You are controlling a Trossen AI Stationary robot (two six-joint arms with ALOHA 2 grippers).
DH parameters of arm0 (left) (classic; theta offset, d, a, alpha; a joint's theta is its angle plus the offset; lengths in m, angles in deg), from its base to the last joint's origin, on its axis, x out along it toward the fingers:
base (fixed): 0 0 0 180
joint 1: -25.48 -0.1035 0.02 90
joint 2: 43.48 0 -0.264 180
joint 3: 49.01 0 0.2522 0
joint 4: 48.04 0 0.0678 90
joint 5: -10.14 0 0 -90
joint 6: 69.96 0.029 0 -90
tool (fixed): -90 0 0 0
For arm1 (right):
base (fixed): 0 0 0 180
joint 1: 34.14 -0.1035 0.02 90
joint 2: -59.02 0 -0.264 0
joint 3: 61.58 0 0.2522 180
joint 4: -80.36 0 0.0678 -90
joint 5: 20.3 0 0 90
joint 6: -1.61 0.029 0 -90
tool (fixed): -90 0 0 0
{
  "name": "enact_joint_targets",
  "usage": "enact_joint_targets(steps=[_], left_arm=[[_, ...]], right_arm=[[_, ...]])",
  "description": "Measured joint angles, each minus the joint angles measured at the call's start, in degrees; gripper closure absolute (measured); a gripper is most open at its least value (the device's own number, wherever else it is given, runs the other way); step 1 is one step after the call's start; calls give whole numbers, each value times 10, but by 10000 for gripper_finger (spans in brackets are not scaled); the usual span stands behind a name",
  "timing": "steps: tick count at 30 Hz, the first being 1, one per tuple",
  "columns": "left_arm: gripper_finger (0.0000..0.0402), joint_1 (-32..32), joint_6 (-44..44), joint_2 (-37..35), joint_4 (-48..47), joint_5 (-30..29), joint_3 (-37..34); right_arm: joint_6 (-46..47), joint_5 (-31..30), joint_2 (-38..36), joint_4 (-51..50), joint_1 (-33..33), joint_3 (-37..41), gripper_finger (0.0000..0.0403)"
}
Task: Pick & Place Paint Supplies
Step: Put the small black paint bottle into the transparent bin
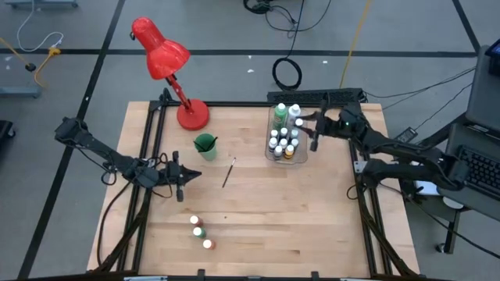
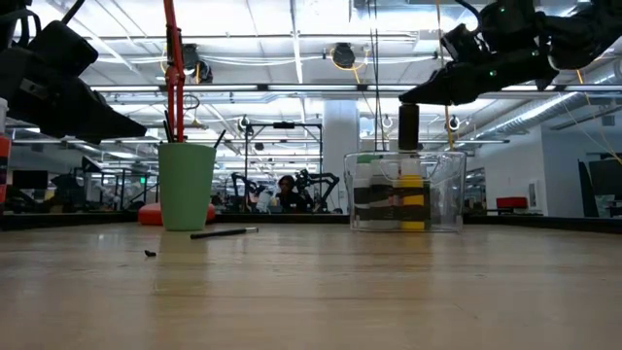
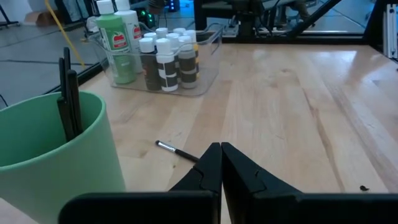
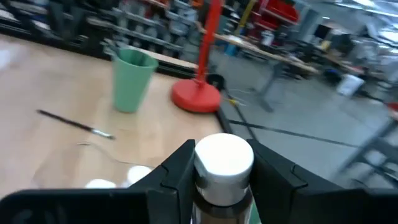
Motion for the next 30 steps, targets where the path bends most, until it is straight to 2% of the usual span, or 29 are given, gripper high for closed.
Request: enact_joint_targets(steps=[3,15,30], left_arm=[[394,-1,3,0,-2,0,0],[394,0,27,0,-3,0,0],[394,0,26,0,-3,1,0]], right_arm=[[11,47,20,21,13,0,291],[42,47,169,144,41,0,289],[105,46,249,164,59,0,288]])
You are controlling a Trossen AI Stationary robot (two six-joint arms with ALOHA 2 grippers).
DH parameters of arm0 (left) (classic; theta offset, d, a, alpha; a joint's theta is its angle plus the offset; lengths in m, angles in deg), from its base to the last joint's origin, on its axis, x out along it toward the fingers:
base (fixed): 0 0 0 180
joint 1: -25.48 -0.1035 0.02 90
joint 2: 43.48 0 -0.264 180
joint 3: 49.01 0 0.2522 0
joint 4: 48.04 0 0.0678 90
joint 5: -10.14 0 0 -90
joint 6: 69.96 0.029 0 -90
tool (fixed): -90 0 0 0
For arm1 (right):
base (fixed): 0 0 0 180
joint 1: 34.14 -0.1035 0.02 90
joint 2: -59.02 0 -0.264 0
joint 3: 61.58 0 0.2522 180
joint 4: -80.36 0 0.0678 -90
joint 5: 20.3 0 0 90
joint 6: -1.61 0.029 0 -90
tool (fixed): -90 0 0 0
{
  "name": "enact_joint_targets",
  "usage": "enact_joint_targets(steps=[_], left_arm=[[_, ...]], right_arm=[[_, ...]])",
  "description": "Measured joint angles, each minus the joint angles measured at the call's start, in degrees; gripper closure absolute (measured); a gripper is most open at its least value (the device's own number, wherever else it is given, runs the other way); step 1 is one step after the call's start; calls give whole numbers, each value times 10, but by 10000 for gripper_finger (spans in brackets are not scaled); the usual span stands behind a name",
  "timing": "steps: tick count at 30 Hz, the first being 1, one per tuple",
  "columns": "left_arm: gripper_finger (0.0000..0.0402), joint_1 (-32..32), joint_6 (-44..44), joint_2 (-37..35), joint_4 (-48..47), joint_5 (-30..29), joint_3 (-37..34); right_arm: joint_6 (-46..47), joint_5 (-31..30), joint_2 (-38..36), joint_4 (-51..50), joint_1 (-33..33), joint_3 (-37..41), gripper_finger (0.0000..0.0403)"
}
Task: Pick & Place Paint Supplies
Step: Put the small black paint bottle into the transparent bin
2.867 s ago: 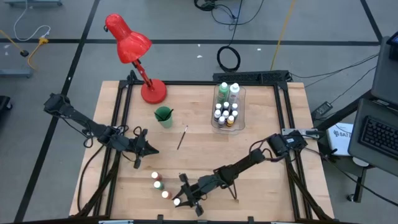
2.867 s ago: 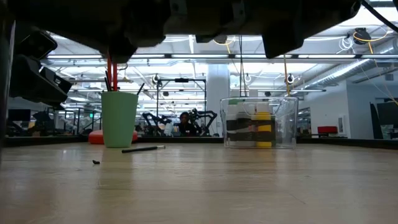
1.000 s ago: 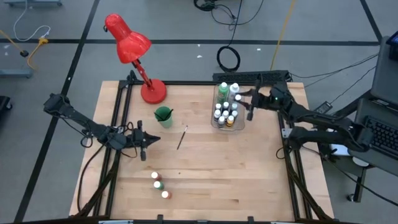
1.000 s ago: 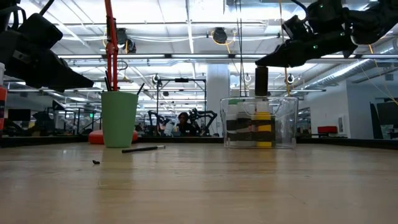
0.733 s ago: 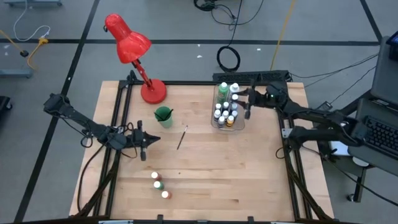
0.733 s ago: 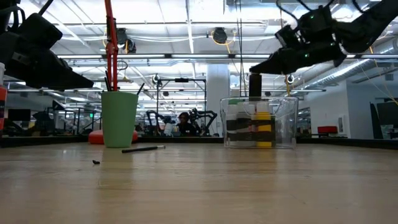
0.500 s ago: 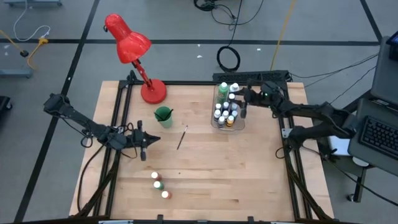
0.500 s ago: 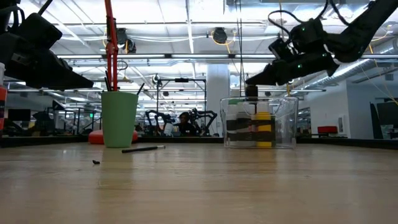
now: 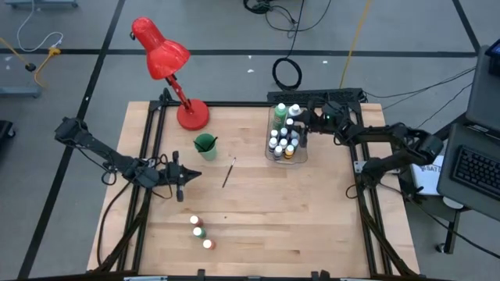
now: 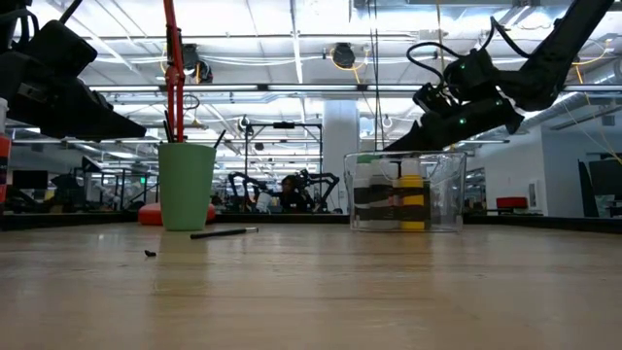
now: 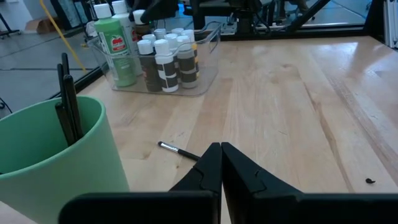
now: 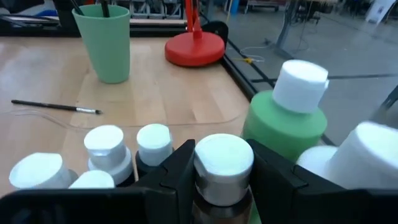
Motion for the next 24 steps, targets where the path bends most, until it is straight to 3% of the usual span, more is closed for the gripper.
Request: enact_joint_targets(steps=[24], left_arm=[[394,0,-2,0,2,1,0]], right_arm=[[21,-1,3,-43,0,0,276]])
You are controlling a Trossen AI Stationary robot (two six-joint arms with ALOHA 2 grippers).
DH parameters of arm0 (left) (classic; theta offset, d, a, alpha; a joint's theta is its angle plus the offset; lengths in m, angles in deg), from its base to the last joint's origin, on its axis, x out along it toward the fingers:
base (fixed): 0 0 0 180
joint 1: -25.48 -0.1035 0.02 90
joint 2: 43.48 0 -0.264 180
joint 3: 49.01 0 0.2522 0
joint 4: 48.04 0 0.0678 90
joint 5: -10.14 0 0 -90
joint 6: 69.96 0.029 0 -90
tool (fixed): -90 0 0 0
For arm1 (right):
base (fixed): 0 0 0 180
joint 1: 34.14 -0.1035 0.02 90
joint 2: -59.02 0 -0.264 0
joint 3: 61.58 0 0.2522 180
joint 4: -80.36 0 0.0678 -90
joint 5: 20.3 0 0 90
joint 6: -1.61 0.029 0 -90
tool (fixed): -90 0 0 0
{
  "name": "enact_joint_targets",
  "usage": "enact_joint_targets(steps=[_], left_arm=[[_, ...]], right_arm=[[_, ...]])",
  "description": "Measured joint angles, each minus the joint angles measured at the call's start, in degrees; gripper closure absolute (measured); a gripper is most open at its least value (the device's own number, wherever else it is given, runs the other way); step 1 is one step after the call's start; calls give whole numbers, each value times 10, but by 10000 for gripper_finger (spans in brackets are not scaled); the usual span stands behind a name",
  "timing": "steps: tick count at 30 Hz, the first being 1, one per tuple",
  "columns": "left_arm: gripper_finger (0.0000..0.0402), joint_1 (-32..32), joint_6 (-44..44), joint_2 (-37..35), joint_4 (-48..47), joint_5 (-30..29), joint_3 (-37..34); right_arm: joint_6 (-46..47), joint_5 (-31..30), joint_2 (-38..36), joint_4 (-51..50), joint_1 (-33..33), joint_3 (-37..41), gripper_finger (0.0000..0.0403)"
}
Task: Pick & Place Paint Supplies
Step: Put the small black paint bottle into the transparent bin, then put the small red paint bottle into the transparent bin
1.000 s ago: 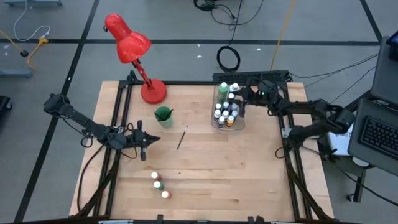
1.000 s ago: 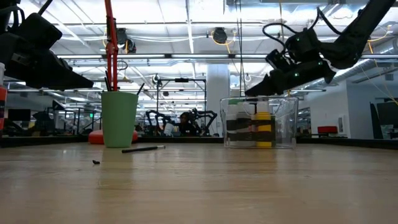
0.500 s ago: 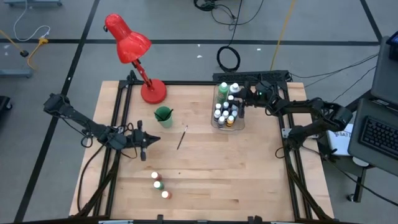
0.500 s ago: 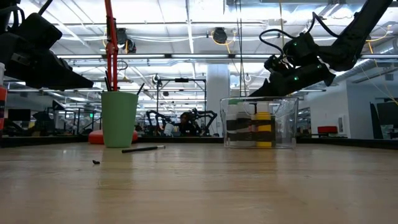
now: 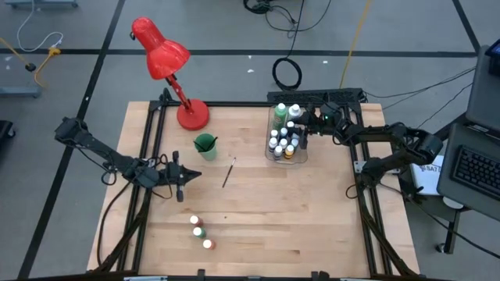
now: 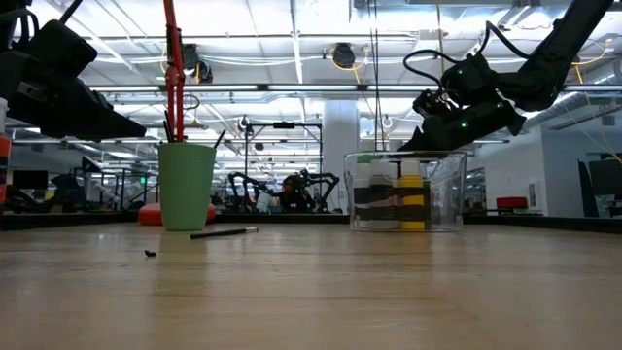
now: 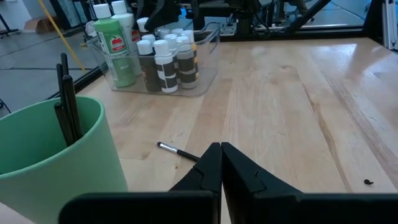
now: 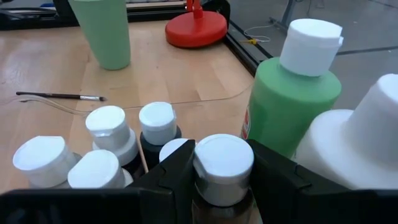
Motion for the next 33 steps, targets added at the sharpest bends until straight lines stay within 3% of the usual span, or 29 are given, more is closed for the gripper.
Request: enact_joint_targets(steps=[12,17,22,28,33], left_arm=[[394,0,0,0,0,0,0],[394,0,2,0,5,0,0],[394,0,7,0,18,0,0],[394,0,-8,0,20,0,0],[394,0,-43,0,19,0,0]], right_arm=[[0,0,0,-14,0,0,228],[0,1,-24,33,0,0,221],[2,34,-145,29,-8,0,221],[41,258,-357,-48,-8,24,250],[59,246,-485,-51,34,95,319]])
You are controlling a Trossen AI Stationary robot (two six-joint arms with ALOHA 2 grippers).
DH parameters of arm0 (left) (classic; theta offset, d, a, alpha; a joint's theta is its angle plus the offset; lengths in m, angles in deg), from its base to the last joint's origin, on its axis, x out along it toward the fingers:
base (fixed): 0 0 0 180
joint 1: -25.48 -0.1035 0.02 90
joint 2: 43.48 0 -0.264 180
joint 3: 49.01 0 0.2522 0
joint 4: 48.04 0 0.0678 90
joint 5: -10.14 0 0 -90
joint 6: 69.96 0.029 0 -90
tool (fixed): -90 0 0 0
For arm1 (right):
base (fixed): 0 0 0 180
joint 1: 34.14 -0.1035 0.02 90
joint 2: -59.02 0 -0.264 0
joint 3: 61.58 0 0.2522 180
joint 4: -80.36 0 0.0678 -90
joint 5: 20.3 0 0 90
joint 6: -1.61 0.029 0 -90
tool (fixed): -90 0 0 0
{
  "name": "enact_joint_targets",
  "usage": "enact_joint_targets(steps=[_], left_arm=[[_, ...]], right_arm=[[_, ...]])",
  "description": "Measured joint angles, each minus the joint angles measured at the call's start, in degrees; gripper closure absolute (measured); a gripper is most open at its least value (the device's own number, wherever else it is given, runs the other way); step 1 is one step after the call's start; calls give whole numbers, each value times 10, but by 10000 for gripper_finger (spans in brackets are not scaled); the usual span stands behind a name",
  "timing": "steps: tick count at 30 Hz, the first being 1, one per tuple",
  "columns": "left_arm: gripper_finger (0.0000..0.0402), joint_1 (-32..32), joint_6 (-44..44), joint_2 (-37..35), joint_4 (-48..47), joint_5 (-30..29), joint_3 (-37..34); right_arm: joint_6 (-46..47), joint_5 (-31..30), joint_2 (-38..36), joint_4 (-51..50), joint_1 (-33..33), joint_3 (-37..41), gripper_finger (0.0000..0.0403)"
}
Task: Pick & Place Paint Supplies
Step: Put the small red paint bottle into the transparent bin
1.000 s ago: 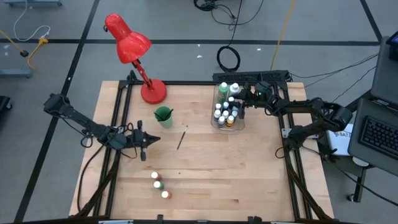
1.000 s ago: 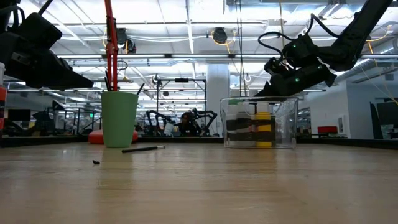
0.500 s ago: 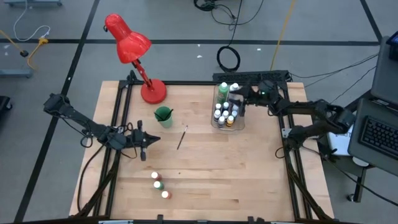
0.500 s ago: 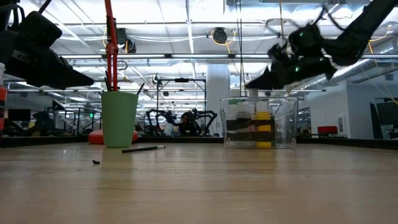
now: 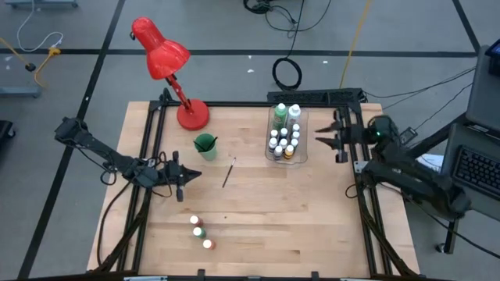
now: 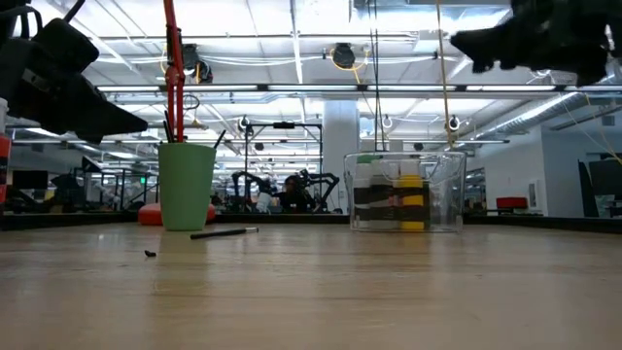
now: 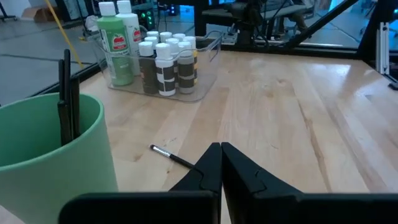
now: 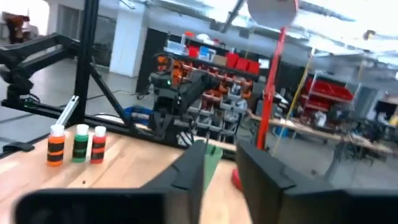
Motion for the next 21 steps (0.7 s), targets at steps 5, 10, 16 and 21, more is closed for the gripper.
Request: enact_joint_targets(steps=[5,10,16,21], left_arm=[[394,-1,-9,0,1,-1,0],[394,-26,-9,0,1,-11,0],[394,-70,1,0,5,-11,0],[394,-81,32,0,8,47,0]], right_arm=[[54,25,-41,28,49,75,394],[98,24,-8,142,16,135,389],[94,-37,52,172,-86,142,400],[75,-81,67,122,-198,142,402]])
